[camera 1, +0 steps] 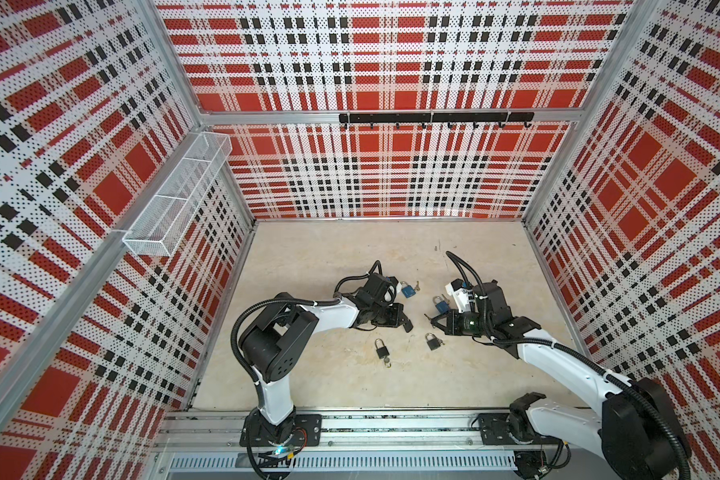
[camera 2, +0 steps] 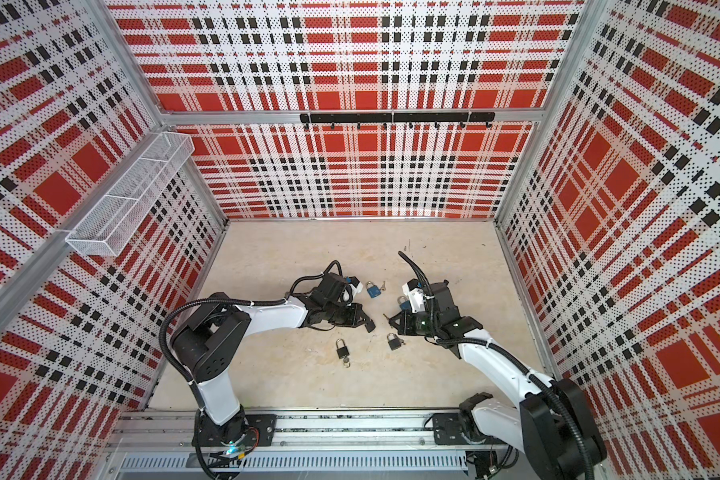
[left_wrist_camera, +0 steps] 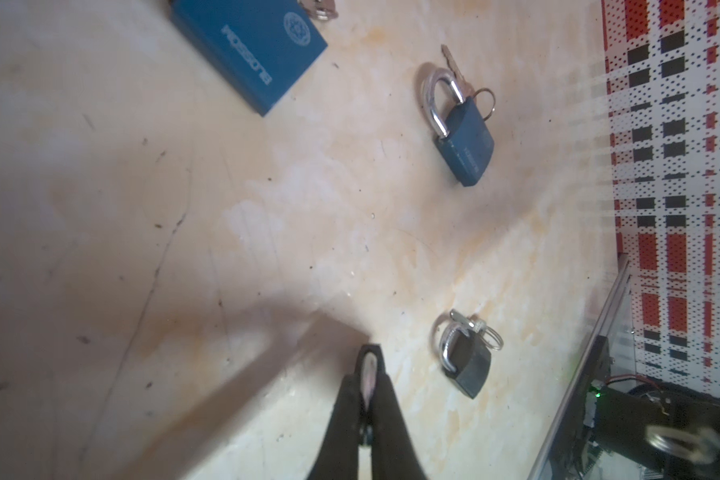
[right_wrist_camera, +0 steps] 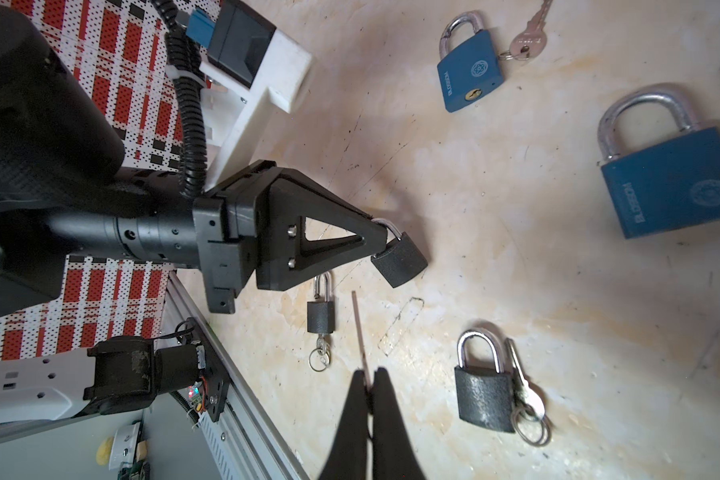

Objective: Lock with the key

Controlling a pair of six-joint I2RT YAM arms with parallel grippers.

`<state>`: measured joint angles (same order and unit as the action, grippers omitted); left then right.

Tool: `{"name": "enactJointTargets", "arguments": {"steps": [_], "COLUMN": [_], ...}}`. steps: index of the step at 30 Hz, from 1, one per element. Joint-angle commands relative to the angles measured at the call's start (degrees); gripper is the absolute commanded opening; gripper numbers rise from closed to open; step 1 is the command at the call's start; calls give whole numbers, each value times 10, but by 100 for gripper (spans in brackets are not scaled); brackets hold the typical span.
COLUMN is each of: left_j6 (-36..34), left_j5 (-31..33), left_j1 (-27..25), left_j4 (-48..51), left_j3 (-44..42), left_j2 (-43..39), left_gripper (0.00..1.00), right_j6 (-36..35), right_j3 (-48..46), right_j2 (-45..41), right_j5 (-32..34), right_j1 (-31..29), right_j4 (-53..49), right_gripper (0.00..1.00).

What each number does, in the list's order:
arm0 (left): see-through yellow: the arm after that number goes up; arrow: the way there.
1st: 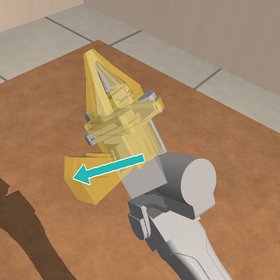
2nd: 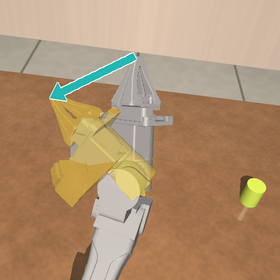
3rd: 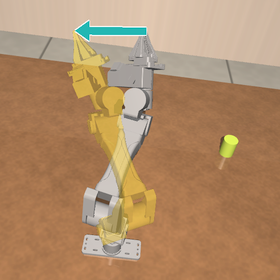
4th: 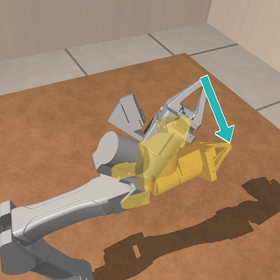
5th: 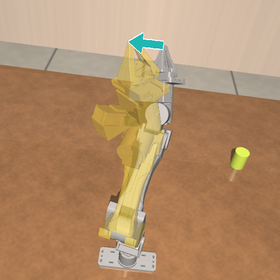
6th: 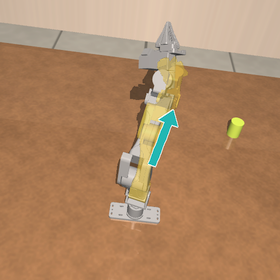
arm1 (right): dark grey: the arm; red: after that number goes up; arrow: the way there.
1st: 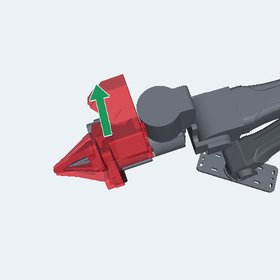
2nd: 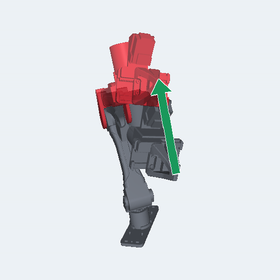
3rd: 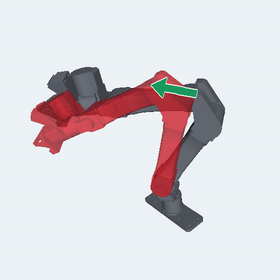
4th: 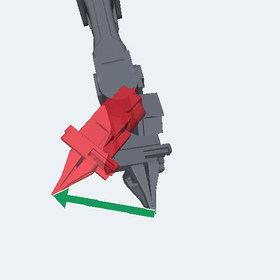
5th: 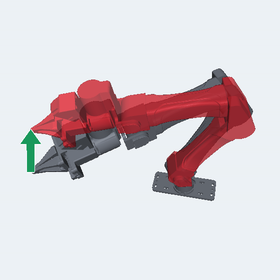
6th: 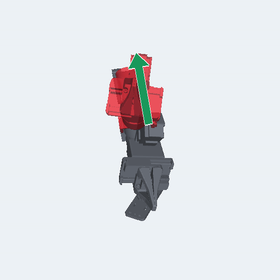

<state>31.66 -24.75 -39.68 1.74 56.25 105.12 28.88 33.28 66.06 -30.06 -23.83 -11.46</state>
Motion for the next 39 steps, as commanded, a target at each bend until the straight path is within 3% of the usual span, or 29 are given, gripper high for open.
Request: {"name": "enactJointTargets", "arguments": {"steps": [1, 4, 7, 16, 25, 32, 39], "left_j6": [-2, -3, -4, -8, -9, -3, -5], "left_j5": [14, 29, 40, 84, 129, 143, 142], "left_j1": [-1, 0, 2, 15, 39, 72, 84], "left_j4": [-18, -17, -16, 10, 36, 68, 83], "left_j3": [15, 12, 7, -12, -64, -103, -112], "left_j2": [2, -7, -19, -76, -196, -292, -318], "left_gripper": [27, 37, 40, 40, 40, 41, 42], "right_j6": [-11, -11, -11, -12, 3, 27, 34], "right_j3": [11, 12, 14, 33, 57, 62, 72], "right_j2": [4, 5, 5, 31, 115, 183, 233], "right_j5": [8, 8, 11, 30, 54, 82, 89], "right_j1": [-3, -4, -6, -27, -58, -63, -66], "right_j4": [21, 21, 20, 22, 78, 121, 142], "right_gripper": [0, 0, 0, 0, 0, 0, 0]}}
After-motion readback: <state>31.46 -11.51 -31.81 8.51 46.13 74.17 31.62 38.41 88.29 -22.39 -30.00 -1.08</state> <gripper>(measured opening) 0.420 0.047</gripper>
